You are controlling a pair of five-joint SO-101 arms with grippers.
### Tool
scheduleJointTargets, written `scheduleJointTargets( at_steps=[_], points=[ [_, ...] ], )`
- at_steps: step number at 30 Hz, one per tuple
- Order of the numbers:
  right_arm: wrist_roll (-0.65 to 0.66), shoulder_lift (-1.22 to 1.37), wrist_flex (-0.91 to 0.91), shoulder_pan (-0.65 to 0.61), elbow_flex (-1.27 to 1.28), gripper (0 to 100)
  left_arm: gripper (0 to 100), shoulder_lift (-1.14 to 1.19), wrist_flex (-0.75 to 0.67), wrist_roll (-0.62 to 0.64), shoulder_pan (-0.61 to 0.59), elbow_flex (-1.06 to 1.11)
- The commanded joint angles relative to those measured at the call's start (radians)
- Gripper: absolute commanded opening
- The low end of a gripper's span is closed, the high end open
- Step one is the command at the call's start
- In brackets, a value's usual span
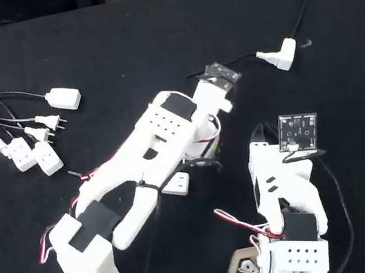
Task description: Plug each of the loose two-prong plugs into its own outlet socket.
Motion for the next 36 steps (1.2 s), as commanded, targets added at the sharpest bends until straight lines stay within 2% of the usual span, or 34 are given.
scheduleJointTargets(
  at_steps=[1,5,8,12,14,20,24,26,29,33,36],
  points=[
    [-0.003,-0.088,-0.025,0.014,-0.067,1.2,20,-0.097,0.176,-0.02,0.005,-0.094],
    [-0.002,-0.088,-0.029,-0.018,-0.054,1.2,20,-0.201,0.356,-0.118,-0.016,-0.125],
    [0.0,-0.088,-0.038,-0.098,-0.038,3.4,20,-0.299,0.364,-0.135,-0.077,-0.065],
    [0.0,-0.088,-0.029,-0.167,-0.019,16.8,20,-0.453,0.35,-0.138,-0.127,0.093],
    [0.0,-0.088,-0.029,-0.196,-0.004,19.1,20,-0.529,0.29,-0.138,-0.15,0.226],
    [-0.002,-0.088,-0.018,-0.204,-0.01,11.2,20,-0.776,0.04,-0.135,-0.335,0.596],
    [-0.011,-0.088,0.107,-0.273,-0.124,10.6,20,-0.881,-0.15,-0.129,-0.446,0.802],
    [-0.011,-0.088,0.189,-0.37,-0.188,10.6,20,-0.901,-0.252,-0.124,-0.46,0.894],
    [-0.009,-0.079,0.222,-0.522,-0.214,10.6,20,-0.91,-0.376,-0.038,-0.456,0.995],
    [-0.009,-0.079,0.124,-0.589,-0.151,10.6,20,-0.91,-0.525,0.107,-0.455,1.102],
    [-0.009,-0.077,0.074,-0.618,-0.143,10.6,20,-0.91,-0.631,0.126,-0.456,1.176]
  ],
)
